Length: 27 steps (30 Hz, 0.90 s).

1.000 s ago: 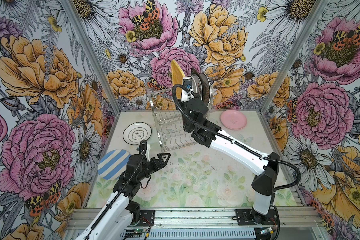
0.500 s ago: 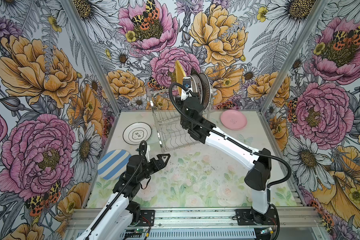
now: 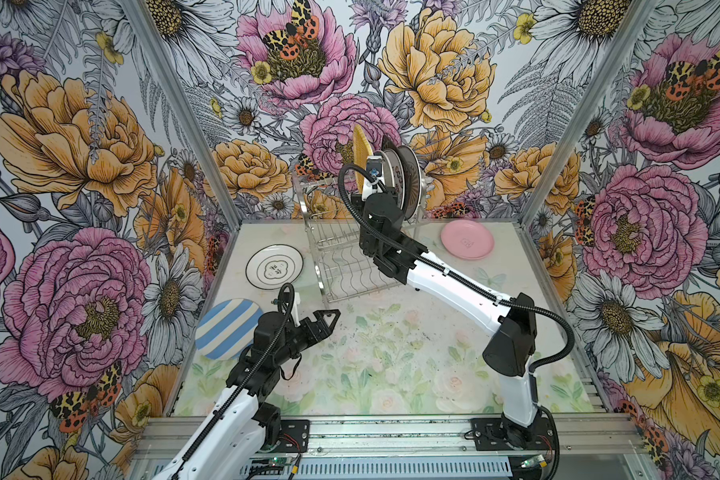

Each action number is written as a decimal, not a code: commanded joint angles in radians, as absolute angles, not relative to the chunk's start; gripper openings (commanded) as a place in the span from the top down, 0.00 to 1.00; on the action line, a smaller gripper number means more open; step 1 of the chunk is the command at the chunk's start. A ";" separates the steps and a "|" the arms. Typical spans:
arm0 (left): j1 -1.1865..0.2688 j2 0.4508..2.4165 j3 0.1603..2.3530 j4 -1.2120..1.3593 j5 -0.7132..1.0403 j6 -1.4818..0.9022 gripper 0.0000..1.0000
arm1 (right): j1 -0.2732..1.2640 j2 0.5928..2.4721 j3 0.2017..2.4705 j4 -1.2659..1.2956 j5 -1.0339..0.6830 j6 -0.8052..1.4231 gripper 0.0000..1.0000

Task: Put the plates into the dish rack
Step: 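Lower the yellow tray into the rack slot beside the plates with the right gripper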

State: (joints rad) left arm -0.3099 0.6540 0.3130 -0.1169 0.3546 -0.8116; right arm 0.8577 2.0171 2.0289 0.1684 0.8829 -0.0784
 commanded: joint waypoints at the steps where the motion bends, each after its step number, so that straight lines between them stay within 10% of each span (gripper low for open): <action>1: -0.311 0.639 0.295 -0.119 0.333 -0.807 0.01 | 0.851 2.016 2.089 0.197 0.878 -0.043 1.00; 27: -0.307 0.623 0.287 -0.128 0.332 -0.810 0.01 | 0.834 2.038 2.081 0.112 0.879 0.038 1.00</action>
State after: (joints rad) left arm -0.3099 0.6403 0.2989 -0.1181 0.3542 -0.8116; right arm 0.8425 2.0315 2.0457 0.0673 0.8825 0.0120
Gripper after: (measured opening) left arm 0.986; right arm 0.102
